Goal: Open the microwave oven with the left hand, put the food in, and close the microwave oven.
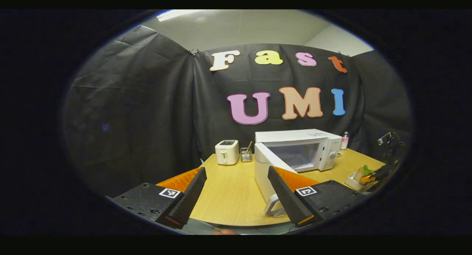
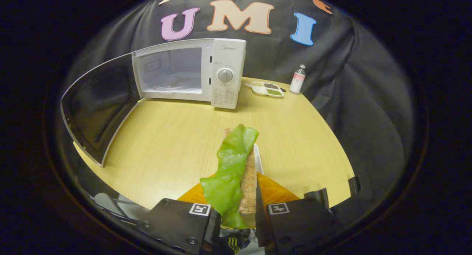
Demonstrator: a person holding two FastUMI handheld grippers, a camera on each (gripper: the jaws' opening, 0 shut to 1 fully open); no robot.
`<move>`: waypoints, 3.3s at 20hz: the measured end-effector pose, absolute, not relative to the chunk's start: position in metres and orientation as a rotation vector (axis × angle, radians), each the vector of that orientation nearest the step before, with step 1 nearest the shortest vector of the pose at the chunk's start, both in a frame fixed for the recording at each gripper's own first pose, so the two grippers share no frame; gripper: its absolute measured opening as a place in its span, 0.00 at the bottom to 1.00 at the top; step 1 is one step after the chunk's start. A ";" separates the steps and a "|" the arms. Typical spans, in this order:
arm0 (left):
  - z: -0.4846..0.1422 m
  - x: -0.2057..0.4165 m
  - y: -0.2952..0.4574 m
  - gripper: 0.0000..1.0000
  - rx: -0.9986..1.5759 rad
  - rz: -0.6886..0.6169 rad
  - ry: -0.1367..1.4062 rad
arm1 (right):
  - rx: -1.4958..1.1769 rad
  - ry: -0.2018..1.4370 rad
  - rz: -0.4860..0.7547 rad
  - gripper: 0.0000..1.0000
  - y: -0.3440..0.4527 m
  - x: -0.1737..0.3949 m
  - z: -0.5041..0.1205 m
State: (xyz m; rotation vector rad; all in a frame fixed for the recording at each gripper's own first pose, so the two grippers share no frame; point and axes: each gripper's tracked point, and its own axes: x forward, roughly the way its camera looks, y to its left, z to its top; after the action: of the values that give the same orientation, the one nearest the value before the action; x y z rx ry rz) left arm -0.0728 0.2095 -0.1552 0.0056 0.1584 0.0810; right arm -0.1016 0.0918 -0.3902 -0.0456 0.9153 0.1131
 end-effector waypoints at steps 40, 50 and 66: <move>-0.125 -0.077 0.230 0.97 0.001 0.120 0.114 | 0.879 0.866 0.087 0.37 0.335 0.104 -0.354; -0.134 -0.067 0.244 0.97 -0.012 0.148 0.149 | 1.137 0.755 -0.019 0.36 0.385 0.164 -0.357; -0.160 -0.074 0.271 0.97 -0.066 0.233 0.239 | 1.176 0.670 -0.131 0.36 0.422 0.220 -0.403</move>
State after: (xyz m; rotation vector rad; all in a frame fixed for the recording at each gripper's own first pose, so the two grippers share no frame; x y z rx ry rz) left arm -0.0737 0.2714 -0.1603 -0.0656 0.2391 0.2333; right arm 0.2197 0.4216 -0.4032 1.1764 0.6704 -0.1306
